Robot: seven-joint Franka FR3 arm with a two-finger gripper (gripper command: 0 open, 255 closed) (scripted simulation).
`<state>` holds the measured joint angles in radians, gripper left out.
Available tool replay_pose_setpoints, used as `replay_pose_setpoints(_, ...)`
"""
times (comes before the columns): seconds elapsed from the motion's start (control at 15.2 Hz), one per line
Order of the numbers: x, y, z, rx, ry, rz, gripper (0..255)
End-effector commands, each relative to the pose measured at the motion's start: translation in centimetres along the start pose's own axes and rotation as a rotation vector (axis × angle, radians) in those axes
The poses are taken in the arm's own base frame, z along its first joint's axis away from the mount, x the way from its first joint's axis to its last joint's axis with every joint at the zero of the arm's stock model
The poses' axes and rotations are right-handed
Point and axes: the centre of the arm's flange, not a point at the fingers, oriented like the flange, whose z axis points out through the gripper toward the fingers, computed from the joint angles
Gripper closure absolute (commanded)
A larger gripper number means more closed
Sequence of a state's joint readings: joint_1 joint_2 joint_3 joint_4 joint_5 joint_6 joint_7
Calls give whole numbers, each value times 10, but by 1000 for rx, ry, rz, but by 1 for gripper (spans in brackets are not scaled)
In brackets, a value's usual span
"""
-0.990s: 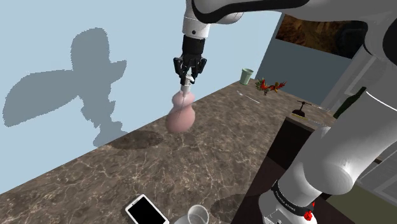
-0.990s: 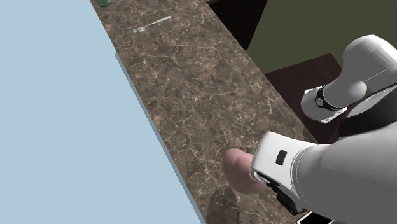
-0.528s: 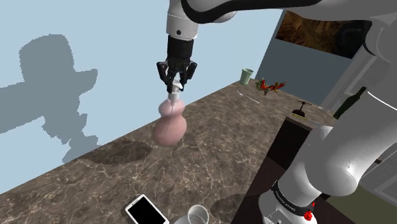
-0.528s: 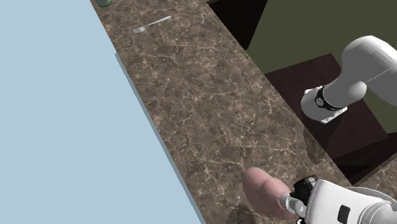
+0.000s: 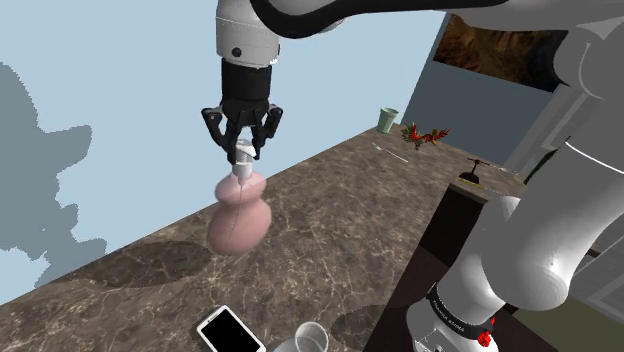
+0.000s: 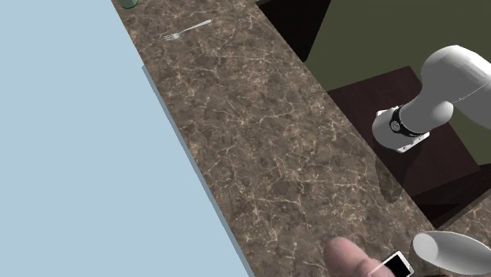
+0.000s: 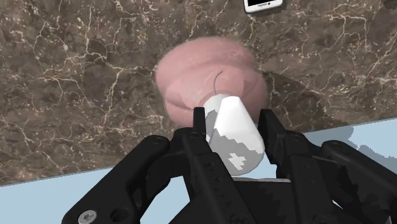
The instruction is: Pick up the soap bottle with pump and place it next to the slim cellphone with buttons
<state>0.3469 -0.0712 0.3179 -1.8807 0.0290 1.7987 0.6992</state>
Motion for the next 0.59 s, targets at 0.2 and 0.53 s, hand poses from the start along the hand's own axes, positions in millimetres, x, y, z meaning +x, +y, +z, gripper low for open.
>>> replay_pose_setpoints(0.2,-30,-59,2,1,1,2,255)
replay_pose_setpoints(0.53,-58,-119,2,1,1,2,255)
